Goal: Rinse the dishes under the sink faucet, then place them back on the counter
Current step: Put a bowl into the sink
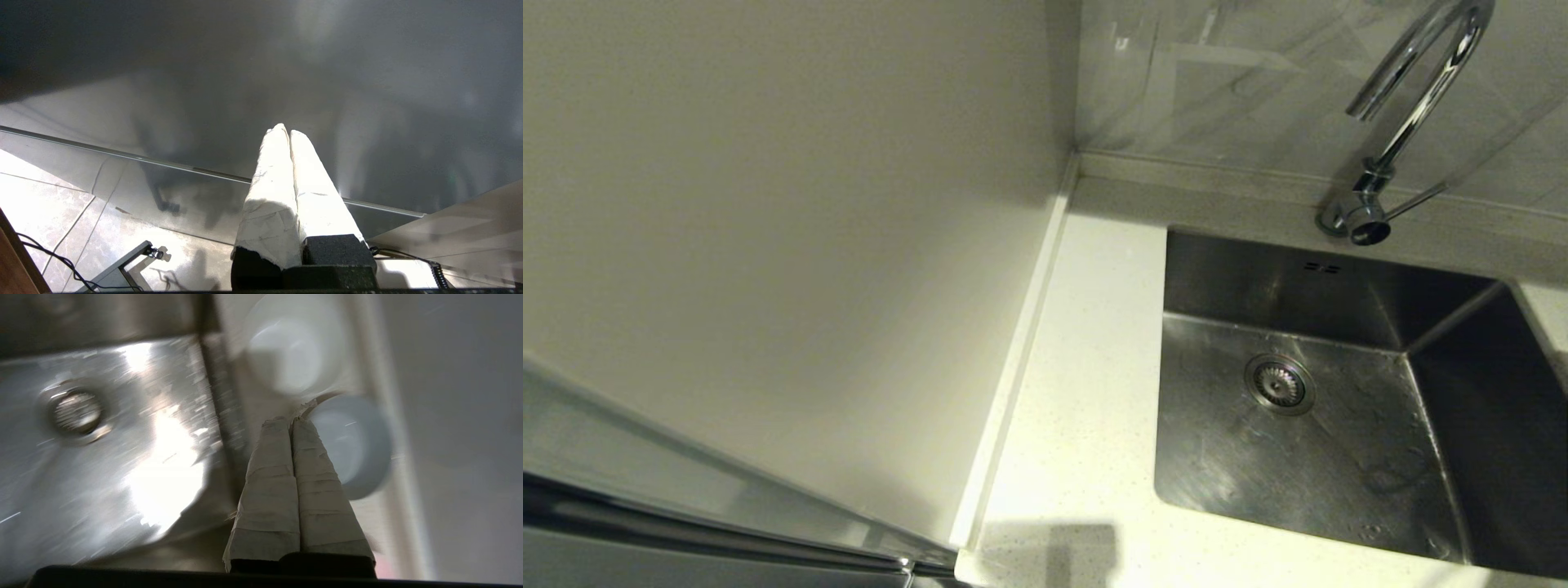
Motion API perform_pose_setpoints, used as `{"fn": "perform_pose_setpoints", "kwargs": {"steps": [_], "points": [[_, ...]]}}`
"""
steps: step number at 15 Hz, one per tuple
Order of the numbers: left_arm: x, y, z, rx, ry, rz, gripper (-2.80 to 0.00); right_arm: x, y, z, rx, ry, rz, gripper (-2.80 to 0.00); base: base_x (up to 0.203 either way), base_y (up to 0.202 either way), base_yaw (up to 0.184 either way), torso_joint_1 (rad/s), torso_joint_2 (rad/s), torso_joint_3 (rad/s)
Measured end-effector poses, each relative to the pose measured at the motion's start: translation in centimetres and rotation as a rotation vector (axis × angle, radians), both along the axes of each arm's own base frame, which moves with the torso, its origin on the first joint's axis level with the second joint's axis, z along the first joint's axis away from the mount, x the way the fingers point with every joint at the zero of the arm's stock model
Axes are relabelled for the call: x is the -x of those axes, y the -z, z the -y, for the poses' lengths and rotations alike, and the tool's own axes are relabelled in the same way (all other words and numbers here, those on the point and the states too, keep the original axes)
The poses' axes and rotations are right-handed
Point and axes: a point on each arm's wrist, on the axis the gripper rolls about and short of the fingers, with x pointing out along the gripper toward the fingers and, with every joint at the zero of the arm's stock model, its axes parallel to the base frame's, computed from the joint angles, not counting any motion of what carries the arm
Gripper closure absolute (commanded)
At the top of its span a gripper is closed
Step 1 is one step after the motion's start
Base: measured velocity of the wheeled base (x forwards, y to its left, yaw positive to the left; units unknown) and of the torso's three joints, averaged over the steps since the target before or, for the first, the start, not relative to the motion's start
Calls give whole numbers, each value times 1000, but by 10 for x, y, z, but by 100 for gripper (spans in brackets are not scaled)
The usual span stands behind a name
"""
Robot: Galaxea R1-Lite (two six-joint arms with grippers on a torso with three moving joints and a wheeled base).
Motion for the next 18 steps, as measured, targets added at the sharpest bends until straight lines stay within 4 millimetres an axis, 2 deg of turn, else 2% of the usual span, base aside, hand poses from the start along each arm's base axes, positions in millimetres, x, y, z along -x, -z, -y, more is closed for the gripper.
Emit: {"fn": "perform_pose_setpoints", "kwargs": {"steps": [4, 6, 7, 8, 12, 18], "points": [[0, 0, 0, 0, 0, 0, 0, -6, 6, 47, -297, -172, 13, 0, 0, 0, 0, 0, 0, 0], [0, 0, 0, 0, 0, 0, 0, -13, 13, 67, -342, -195, 2, 0, 0, 0, 0, 0, 0, 0], [0, 0, 0, 0, 0, 0, 0, -17, 17, 74, -334, -207, -13, -47, 0, 0, 0, 0, 0, 0], [0, 0, 0, 0, 0, 0, 0, -21, 22, 82, -320, -217, -32, -280, 0, 0, 0, 0, 0, 0], [0, 0, 0, 0, 0, 0, 0, -37, 31, 103, -211, -263, -52, -280, 0, 0, 0, 0, 0, 0], [0, 0, 0, 0, 0, 0, 0, -59, 47, 98, -127, -377, -96, -280, 0, 0, 0, 0, 0, 0]]}}
